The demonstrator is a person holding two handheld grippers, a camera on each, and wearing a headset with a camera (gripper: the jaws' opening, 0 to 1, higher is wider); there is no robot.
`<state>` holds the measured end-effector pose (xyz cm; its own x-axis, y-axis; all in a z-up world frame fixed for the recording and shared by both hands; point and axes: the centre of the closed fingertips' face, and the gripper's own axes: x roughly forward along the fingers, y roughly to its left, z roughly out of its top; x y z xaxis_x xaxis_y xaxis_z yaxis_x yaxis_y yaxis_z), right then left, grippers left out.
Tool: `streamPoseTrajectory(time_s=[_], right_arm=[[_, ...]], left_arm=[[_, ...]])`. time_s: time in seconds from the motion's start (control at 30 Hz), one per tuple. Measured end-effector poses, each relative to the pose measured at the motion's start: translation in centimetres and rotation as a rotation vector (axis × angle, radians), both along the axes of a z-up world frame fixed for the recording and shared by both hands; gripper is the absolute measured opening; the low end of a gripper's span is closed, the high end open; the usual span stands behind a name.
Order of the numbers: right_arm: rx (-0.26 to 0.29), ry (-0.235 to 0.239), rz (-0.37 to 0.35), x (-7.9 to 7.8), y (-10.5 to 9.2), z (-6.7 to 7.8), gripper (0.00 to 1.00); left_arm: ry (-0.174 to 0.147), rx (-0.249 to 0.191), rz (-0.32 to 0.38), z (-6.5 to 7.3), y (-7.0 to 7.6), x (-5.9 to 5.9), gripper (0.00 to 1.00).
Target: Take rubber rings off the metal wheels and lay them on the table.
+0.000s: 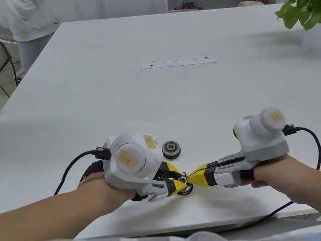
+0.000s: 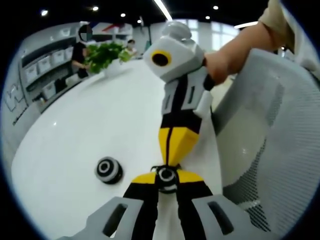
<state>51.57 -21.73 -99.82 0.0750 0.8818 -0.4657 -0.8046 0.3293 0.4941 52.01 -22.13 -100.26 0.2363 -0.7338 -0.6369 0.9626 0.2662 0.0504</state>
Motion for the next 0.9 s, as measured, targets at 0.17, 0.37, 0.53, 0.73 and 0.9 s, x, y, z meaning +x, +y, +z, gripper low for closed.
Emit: streamPoseTrajectory(time_s=[0.17, 0.37, 0.53, 0.73, 0.9], right_arm=[[0.0, -0.005, 0.008, -0.04, 0.12, 0.03, 0.0], [0.002, -0.006, 0.011, -0.08, 0.19, 0.07, 0.0], [0.039, 0.004, 0.035, -0.63, 0.77, 0.79, 0.0], [0.027, 0.001, 0.005, -0.11, 0.3, 0.29, 0.0], [0.021, 0.0, -0.003, -0.2, 0.32, 0.25, 0.0]], left_arm=[[0.0, -0.001, -0.002, 0.01, 0.0, 0.0, 0.13], [0.001, -0.002, -0.003, 0.01, -0.01, 0.0, 0.13], [-0.002, -0.008, -0.003, 0.07, -0.11, 0.08, 0.13], [0.0, -0.012, 0.002, 0.15, -0.11, 0.07, 0.13], [0.0, -0.014, 0.002, 0.19, -0.07, 0.06, 0.13]])
